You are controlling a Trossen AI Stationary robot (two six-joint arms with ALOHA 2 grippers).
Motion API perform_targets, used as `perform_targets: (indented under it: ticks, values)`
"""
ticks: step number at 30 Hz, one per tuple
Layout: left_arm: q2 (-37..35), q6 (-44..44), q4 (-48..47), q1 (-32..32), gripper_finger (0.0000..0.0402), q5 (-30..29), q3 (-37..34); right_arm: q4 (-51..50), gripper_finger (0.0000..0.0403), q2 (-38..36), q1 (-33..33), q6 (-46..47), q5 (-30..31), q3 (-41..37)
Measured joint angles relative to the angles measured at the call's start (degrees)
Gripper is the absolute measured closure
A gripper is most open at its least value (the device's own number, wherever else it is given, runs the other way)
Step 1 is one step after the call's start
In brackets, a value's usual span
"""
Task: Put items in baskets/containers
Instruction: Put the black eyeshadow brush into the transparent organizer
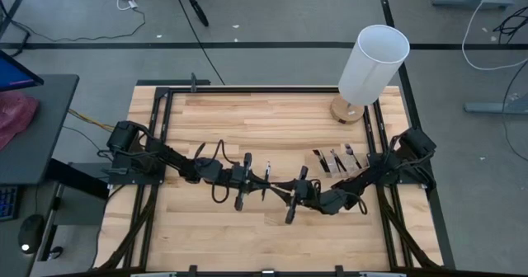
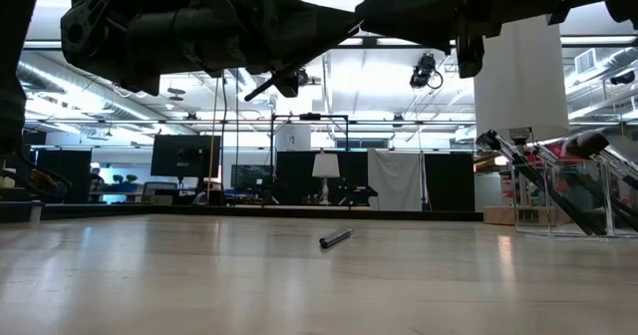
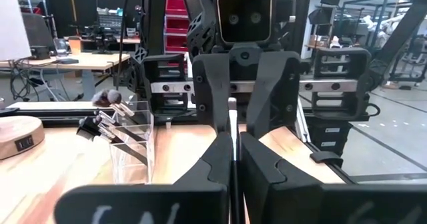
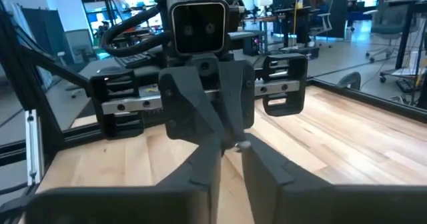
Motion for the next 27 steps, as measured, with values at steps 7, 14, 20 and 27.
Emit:
perform_targets:
  ticks: [7,14,20,27]
  values:
    - [0.0,0.0,0.3,0.0,0.0379,0.2,0.0,1.1,0.0395,0.0,0.0,-2.2,-0.5,-0.1]
    - [0.0,-0.1,0.1,0.0,0.0373,0.2,0.0,1.1,0.0395,0.0,0.1,-2.8,-0.6,-0.1]
    - [-0.1,0.1,-2.9,0.2,0.0316,-0.2,0.1,-1.7,0.0397,0.0,0.2,-2.5,-0.7,-0.1]
    - [0.0,-0.2,-6.3,1.2,0.0203,0.9,0.0,-4.4,0.0398,0.0,1.0,-0.6,-0.5,-0.1]
